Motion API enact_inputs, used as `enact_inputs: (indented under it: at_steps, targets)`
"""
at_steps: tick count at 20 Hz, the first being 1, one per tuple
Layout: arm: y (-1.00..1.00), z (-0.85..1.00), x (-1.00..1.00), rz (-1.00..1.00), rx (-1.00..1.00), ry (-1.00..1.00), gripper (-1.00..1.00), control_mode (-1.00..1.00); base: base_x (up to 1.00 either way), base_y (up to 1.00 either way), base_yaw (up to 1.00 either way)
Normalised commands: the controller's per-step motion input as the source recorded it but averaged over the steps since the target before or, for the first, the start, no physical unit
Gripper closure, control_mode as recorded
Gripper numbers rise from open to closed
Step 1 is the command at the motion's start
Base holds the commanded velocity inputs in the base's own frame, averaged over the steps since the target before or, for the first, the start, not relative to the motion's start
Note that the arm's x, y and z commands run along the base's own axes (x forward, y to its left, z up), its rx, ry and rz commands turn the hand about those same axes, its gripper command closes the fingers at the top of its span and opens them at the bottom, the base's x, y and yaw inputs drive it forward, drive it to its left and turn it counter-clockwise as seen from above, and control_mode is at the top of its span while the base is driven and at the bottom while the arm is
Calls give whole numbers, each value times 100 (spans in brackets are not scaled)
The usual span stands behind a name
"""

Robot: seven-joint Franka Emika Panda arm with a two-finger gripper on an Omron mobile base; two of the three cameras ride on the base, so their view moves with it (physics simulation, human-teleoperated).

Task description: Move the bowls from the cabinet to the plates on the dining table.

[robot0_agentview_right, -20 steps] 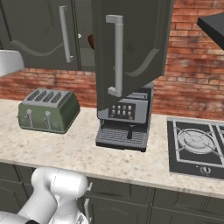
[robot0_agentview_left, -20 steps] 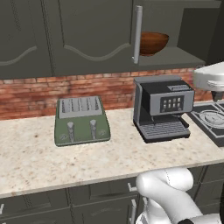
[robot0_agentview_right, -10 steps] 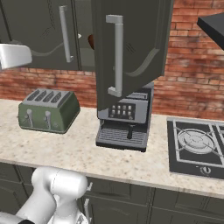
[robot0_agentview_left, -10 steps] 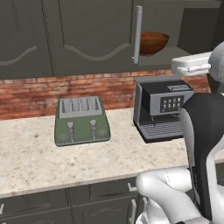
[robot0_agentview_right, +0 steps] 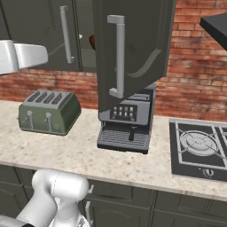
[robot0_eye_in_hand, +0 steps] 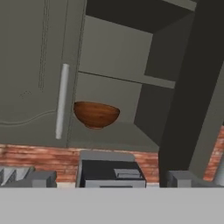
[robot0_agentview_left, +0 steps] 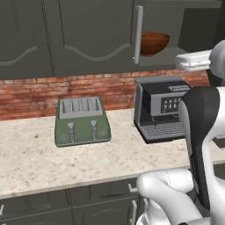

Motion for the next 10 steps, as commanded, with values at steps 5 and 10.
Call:
enact_inputs:
  at_steps: [5, 10]
  targets:
    - [-16, 0, 18, -3, 0, -1, -100, -100, 0, 0, 0]
    - [-8, 0, 24, -1, 0, -2, -100, -100, 0, 0, 0]
